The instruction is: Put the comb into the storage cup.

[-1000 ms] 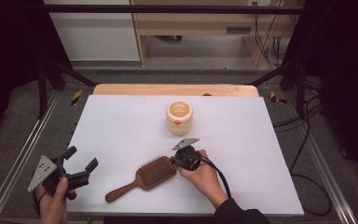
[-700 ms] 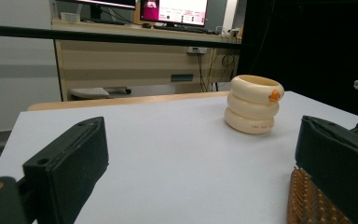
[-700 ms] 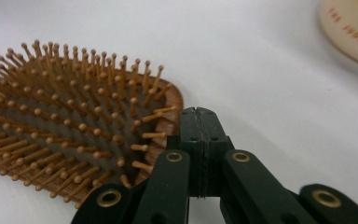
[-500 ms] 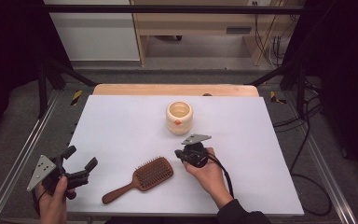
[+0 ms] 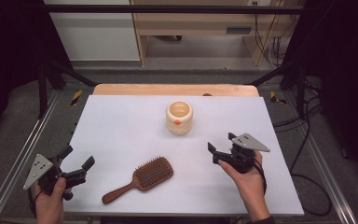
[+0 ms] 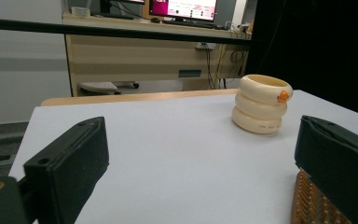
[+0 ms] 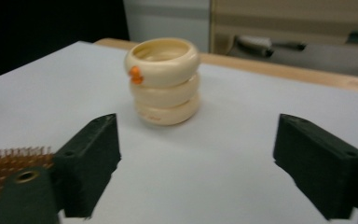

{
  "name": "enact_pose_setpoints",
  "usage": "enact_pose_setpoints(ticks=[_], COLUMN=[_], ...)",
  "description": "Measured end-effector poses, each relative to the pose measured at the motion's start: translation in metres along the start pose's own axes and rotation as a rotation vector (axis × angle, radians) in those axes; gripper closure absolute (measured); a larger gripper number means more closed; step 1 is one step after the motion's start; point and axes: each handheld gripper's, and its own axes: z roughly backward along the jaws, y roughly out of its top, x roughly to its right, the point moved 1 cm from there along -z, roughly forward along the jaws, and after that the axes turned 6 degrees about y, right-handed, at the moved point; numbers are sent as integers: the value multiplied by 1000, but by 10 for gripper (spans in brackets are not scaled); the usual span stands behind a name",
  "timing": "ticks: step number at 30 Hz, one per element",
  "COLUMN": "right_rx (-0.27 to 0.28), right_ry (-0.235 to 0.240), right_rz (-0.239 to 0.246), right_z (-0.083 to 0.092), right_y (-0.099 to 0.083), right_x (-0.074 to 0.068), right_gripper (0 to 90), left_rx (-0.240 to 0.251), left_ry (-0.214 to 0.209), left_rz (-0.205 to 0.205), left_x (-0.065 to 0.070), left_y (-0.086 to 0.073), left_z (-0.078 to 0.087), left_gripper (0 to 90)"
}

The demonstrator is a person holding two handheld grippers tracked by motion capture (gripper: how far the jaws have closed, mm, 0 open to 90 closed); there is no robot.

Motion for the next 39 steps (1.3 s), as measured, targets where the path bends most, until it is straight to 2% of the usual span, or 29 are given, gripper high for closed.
enact_pose_setpoints(ticks=[1, 3, 6, 7, 11, 15, 18, 20, 25, 29, 31, 33, 37, 39], right_rx=[20, 55, 77, 78, 79, 103, 118, 121, 116, 118, 117, 113, 101, 100], right_ry=[-12, -38, -48, -30, -16, -1, 10, 13, 21, 22, 19, 17, 19, 18], right_rz=[1, 13, 56, 58, 62, 39, 72, 76, 67, 66, 60, 60, 52, 53], right_z=[4, 11, 17, 18, 20, 25, 28, 28, 28, 29, 28, 27, 25, 25], right_y=[-2, -7, -13, -17, -23, -26, -25, -26, -30, -30, -30, -30, -31, -31], right_x=[4, 12, 19, 23, 28, 34, 32, 32, 35, 36, 36, 36, 33, 33], right_gripper=[68, 66, 64, 65, 65, 68, 80, 81, 82, 82, 82, 80, 76, 76], left_rx=[2, -2, -38, -55, -121, -161, -185, -197, -251, -294, -316, -322, -357, -410], left_ry=[-1, -4, -9, -10, -31, -71, -93, -95, -130, -177, -187, -195, -193, -205], left_rz=[3, 6, -23, -43, -103, -140, -163, -169, -223, -258, -282, -276, -302, -317], left_x=[0, 2, 7, 10, 26, 43, 54, 57, 70, 79, 81, 82, 83, 86], left_y=[2, 6, 10, 11, 14, 11, 10, 10, 12, 18, 22, 27, 40, 44], left_z=[1, 2, 0, -1, -7, -11, -15, -17, -21, -23, -25, -28, -41, -50], left_gripper=[32, 37, 42, 47, 49, 43, 39, 37, 35, 35, 35, 38, 45, 44])
